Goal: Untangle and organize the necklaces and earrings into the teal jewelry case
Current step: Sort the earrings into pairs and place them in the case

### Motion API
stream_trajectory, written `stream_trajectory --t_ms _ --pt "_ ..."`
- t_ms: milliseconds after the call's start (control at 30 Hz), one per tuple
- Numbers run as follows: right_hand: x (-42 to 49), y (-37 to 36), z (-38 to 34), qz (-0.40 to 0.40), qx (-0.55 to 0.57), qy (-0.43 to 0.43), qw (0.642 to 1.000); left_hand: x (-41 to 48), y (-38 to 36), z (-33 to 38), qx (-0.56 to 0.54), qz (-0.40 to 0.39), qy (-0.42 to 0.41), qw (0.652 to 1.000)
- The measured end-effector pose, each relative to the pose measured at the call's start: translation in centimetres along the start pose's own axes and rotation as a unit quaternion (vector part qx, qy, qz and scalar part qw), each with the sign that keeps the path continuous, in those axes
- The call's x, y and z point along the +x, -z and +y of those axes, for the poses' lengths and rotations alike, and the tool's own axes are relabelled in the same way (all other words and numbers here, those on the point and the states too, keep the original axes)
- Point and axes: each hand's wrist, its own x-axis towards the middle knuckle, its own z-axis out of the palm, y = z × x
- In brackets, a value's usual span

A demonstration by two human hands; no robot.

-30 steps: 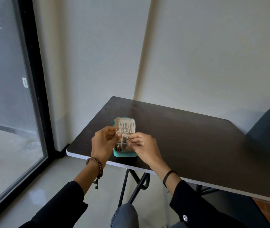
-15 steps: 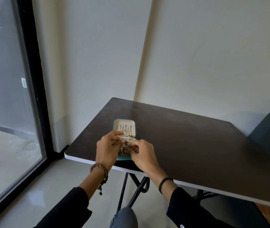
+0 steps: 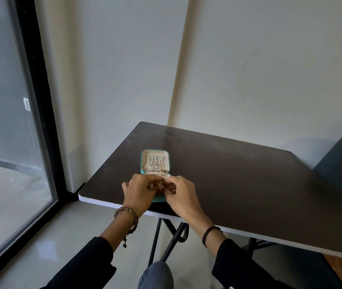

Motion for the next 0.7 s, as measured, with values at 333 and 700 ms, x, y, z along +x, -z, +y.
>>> stream_trajectory --t_ms 333,700 --pt "-0.1 0.0 0.2 0.006 0.030 0.012 0.999 -0.4 0.1 0.1 0.079 0.002 0.014 0.997" --pt "-0.7 0.1 0.1 -0.027 -0.033 0.048 0.998 -0.4 1.1 -1.1 0.020 0.028 0.030 0.999"
